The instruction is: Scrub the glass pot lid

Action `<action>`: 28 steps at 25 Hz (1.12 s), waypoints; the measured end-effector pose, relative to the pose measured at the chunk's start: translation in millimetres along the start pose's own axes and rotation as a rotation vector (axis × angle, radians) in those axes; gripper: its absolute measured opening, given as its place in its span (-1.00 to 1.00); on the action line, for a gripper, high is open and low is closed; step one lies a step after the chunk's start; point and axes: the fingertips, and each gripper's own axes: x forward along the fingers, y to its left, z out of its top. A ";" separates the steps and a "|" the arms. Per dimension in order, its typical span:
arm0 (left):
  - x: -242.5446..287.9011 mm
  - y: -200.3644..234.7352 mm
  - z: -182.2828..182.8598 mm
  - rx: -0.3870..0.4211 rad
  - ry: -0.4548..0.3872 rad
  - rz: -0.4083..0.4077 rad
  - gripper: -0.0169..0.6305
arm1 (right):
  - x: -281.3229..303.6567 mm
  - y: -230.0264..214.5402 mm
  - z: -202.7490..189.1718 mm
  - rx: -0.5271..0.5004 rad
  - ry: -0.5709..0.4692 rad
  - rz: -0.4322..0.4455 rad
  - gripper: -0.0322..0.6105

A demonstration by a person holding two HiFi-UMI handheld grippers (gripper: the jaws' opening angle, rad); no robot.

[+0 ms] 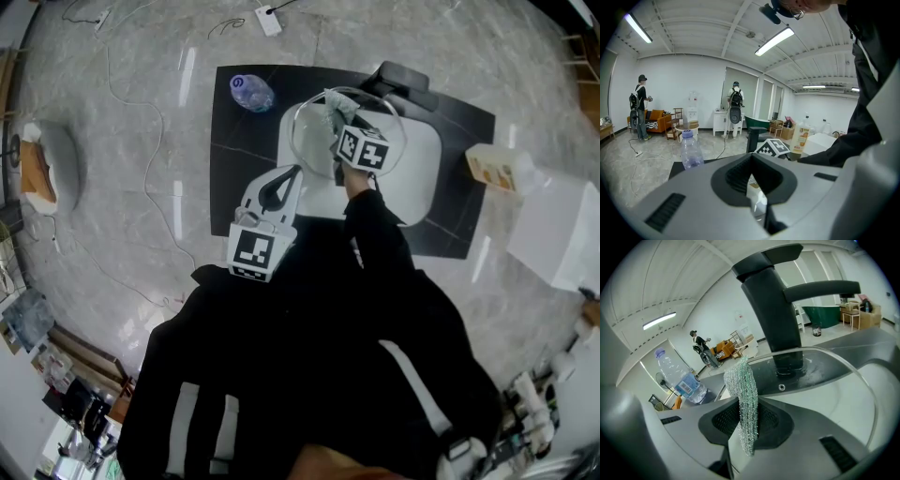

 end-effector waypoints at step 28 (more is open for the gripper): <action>17.8 -27.6 1.4 0.032 0.009 -0.060 -0.94 | -31.9 -68.3 -3.7 0.061 -0.031 -0.109 -0.70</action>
